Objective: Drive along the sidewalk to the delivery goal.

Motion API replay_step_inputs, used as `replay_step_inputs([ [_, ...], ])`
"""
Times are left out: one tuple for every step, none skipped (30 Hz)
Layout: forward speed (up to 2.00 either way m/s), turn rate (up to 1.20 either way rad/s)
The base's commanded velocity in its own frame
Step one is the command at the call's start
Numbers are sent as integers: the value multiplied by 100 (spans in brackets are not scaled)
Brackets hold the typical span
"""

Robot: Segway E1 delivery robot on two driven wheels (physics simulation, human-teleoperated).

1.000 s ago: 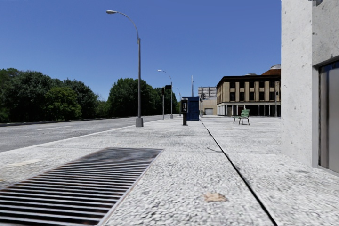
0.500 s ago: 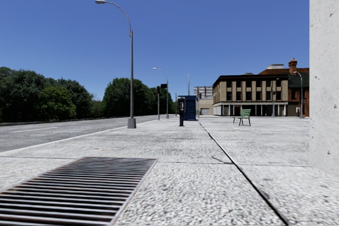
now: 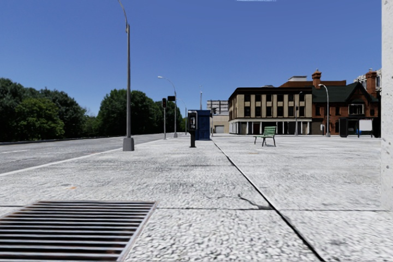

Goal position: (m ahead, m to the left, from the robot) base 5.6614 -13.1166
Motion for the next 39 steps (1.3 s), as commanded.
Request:
replay_step_inputs([
  [143,-45],
  [142,-45],
  [142,-45],
  [142,-45],
  [142,-45],
  [142,-45],
  [142,-45],
  [142,-45],
  [142,-45],
  [142,-45],
  [142,-45],
  [142,-45],
  [142,-45],
  [142,-45],
  [142,-45],
  [142,-45],
  [142,-45],
  [142,-45],
  [142,-45],
  [142,-45],
  [142,-45],
  [142,-45],
  [142,-45],
  [142,-45],
  [142,-45],
  [142,-45],
  [142,-45],
  [142,-45],
  [142,-45],
  [142,-45],
  [142,-45],
  [142,-45],
  [142,-45],
  [142,-45],
  [141,-45],
  [141,-45],
  [141,-45],
  [141,-45],
  [141,-45],
])
